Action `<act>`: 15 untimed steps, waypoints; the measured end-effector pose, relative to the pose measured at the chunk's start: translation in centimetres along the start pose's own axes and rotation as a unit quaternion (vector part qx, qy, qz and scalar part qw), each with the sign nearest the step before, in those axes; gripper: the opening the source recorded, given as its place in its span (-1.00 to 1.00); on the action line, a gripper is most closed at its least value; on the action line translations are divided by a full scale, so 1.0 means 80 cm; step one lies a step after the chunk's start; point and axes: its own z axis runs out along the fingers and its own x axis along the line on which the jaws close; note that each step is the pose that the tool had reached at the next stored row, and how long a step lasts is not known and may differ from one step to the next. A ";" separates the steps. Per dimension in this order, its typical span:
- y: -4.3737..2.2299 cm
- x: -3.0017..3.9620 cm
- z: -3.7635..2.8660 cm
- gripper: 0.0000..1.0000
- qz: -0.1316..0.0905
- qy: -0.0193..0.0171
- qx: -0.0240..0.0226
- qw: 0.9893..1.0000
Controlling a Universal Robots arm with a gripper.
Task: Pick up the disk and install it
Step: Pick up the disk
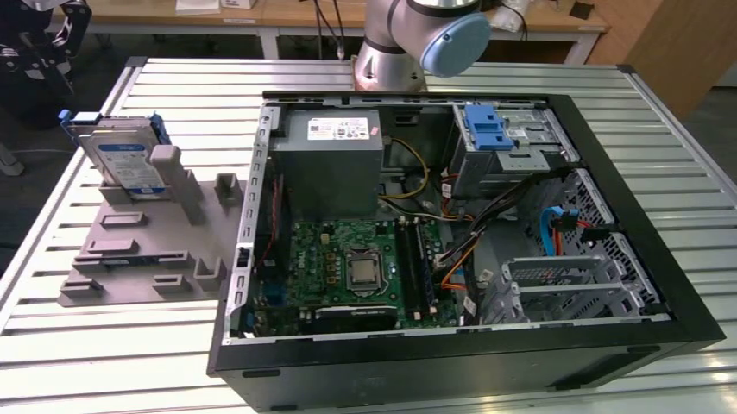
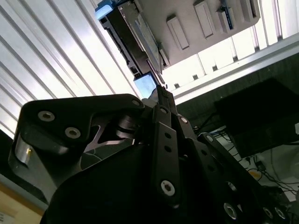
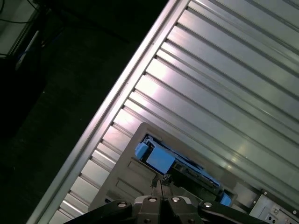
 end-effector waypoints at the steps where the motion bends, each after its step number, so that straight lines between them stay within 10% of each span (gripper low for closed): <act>1: 0.0000 0.0000 0.0000 -0.79 0.000 0.000 0.000 1.000; 15: 0.0000 0.0000 0.0000 -0.79 -0.010 0.000 0.000 1.000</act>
